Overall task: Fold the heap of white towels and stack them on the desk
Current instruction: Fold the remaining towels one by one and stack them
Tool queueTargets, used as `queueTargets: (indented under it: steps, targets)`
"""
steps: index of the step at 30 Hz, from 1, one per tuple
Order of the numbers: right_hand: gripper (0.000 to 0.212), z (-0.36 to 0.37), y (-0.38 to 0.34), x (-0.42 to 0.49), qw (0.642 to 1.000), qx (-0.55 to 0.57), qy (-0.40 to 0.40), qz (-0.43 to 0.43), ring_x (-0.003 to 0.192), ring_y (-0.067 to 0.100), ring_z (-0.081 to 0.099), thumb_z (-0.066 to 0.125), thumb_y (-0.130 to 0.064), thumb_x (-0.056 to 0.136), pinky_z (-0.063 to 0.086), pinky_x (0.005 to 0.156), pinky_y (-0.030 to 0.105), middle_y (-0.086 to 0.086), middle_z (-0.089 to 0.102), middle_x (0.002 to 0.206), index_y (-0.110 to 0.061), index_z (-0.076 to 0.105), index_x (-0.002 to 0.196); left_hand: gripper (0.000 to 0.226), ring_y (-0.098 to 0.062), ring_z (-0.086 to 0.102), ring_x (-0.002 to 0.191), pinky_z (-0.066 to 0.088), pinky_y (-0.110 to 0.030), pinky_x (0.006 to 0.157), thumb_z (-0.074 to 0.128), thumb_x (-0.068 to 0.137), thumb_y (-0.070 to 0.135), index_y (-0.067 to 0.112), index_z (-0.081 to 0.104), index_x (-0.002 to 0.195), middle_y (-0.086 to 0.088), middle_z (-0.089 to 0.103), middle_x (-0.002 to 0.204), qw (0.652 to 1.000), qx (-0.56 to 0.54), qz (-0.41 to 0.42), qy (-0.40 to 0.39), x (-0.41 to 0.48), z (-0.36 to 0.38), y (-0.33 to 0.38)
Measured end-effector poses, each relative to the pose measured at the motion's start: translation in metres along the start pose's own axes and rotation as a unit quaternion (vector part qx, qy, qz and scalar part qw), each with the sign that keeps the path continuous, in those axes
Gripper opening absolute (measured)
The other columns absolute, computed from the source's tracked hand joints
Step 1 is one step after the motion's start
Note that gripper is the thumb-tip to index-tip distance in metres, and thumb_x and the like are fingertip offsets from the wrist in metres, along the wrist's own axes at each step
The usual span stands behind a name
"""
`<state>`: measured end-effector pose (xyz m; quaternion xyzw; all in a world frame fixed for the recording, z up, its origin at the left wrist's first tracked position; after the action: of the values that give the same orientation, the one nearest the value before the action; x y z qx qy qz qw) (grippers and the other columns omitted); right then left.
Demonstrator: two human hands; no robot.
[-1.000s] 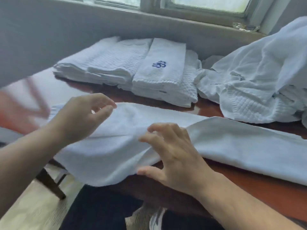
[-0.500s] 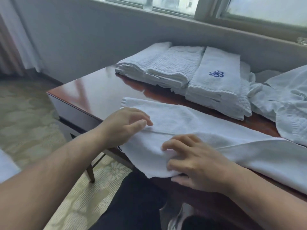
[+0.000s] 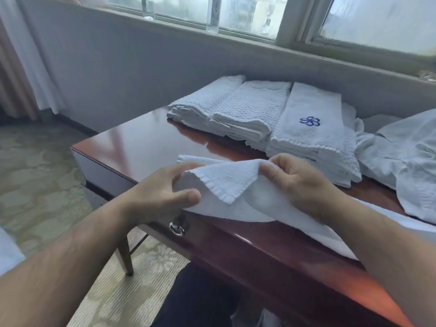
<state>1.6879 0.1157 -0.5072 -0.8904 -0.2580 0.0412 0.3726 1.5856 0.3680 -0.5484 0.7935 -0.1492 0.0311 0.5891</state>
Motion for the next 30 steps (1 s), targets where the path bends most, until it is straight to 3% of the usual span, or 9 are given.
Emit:
queueTargets:
  steps: [2, 4, 6, 11, 14, 18, 22, 27, 30]
  targets:
    - [0.029, 0.000, 0.003, 0.010, 0.999, -0.017, -0.025, 0.012, 0.072, 0.005, 0.054, 0.058, -0.053, 0.096, 0.041, 0.067, 0.027, -0.011, 0.063, 0.083, -0.025, 0.064, 0.092, 0.064, -0.032, 0.065, 0.116, 0.052, -0.061, 0.095, 0.083, 0.075, 0.038, 0.043, 0.056, 0.133, 0.006, 0.067, 0.128, 0.999, 0.046, -0.026, 0.002, 0.002, -0.001, -0.002]
    - [0.031, 0.000, 0.004, 0.014, 0.998, -0.043, -0.044, 0.004, 0.076, 0.002, 0.058, 0.057, -0.060, 0.092, 0.041, 0.069, 0.025, -0.013, 0.066, 0.087, -0.029, 0.064, 0.092, 0.049, -0.015, 0.065, 0.114, 0.051, -0.044, 0.099, 0.079, 0.083, 0.032, 0.048, 0.059, 0.124, 0.016, 0.068, 0.119, 0.985, 0.161, -0.036, 0.042, 0.007, -0.001, -0.006]
    - [0.040, -0.002, 0.001, 0.014, 0.995, -0.052, -0.088, -0.013, 0.071, -0.001, 0.058, 0.057, -0.070, 0.080, 0.041, 0.065, 0.019, -0.016, 0.066, 0.080, -0.034, 0.063, 0.094, 0.007, -0.004, 0.066, 0.094, 0.049, -0.022, 0.084, 0.062, 0.095, 0.039, 0.037, 0.068, 0.098, 0.021, 0.070, 0.092, 0.964, 0.235, -0.035, 0.116, 0.016, -0.001, -0.006]
    - [0.032, -0.016, 0.004, 0.009, 0.976, -0.164, -0.134, -0.041, 0.078, 0.004, 0.063, 0.077, -0.055, 0.079, 0.050, 0.071, 0.024, -0.013, 0.068, 0.088, -0.032, 0.063, 0.098, 0.053, -0.005, 0.042, 0.042, 0.030, -0.019, 0.043, 0.040, 0.105, 0.047, 0.016, 0.040, 0.062, 0.013, 0.042, 0.041, 0.932, 0.222, -0.139, 0.249, 0.040, -0.019, -0.012]
    - [0.029, -0.021, 0.012, 0.019, 0.975, -0.196, -0.101, -0.001, 0.057, 0.001, 0.055, 0.061, -0.044, 0.096, 0.040, 0.053, 0.015, -0.016, 0.063, 0.065, -0.021, 0.064, 0.079, 0.058, -0.024, 0.040, 0.053, 0.021, -0.029, 0.044, 0.041, 0.104, 0.048, 0.012, 0.035, 0.059, 0.000, 0.039, 0.050, 0.904, 0.295, -0.218, 0.222, 0.054, -0.033, -0.013]
    - [0.048, -0.019, 0.025, 0.034, 0.977, -0.196, -0.066, 0.058, 0.049, 0.012, 0.036, 0.048, -0.040, 0.104, 0.030, 0.051, 0.029, -0.005, 0.040, 0.054, -0.015, 0.040, 0.063, 0.059, -0.040, 0.060, 0.094, 0.036, -0.033, 0.062, 0.035, 0.105, 0.047, -0.001, 0.061, 0.084, -0.017, 0.066, 0.090, 0.860, 0.400, -0.291, 0.127, 0.068, -0.041, -0.017]
    - [0.047, -0.006, 0.038, 0.040, 0.967, -0.228, -0.073, 0.092, 0.065, 0.021, 0.050, 0.043, -0.040, 0.106, 0.036, 0.063, 0.036, 0.001, 0.054, 0.066, -0.012, 0.048, 0.068, 0.050, -0.029, 0.054, 0.079, 0.035, -0.033, 0.059, 0.038, 0.100, 0.054, 0.019, 0.051, 0.067, -0.002, 0.058, 0.077, 0.852, 0.400, -0.274, 0.196, 0.071, -0.039, -0.024]
    - [0.036, -0.001, 0.044, 0.040, 0.953, -0.297, 0.032, 0.042, 0.082, 0.025, 0.053, 0.037, -0.051, 0.103, 0.040, 0.068, 0.038, -0.004, 0.057, 0.082, -0.025, 0.053, 0.083, 0.028, -0.028, 0.052, 0.084, 0.037, -0.035, 0.067, 0.039, 0.102, 0.042, 0.023, 0.053, 0.087, 0.000, 0.053, 0.087, 0.836, 0.407, -0.273, 0.245, 0.072, -0.037, -0.033]
    - [0.035, 0.003, 0.049, 0.045, 0.960, -0.277, -0.009, 0.045, 0.080, 0.019, 0.059, 0.042, -0.054, 0.100, 0.048, 0.070, 0.038, -0.007, 0.062, 0.082, -0.026, 0.057, 0.085, 0.023, -0.030, 0.050, 0.087, 0.040, -0.035, 0.074, 0.040, 0.097, 0.028, 0.018, 0.059, 0.106, -0.006, 0.057, 0.100, 0.815, 0.416, -0.323, 0.243, 0.074, -0.037, -0.031]
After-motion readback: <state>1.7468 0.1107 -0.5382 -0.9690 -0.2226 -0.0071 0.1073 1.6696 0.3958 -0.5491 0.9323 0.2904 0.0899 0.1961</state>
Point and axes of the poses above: each hand's wrist, its own x-axis towards the middle knuckle, its own z-axis out of the palm, y = z × x, the point moved 2 cm from there along x, towards the middle knuckle
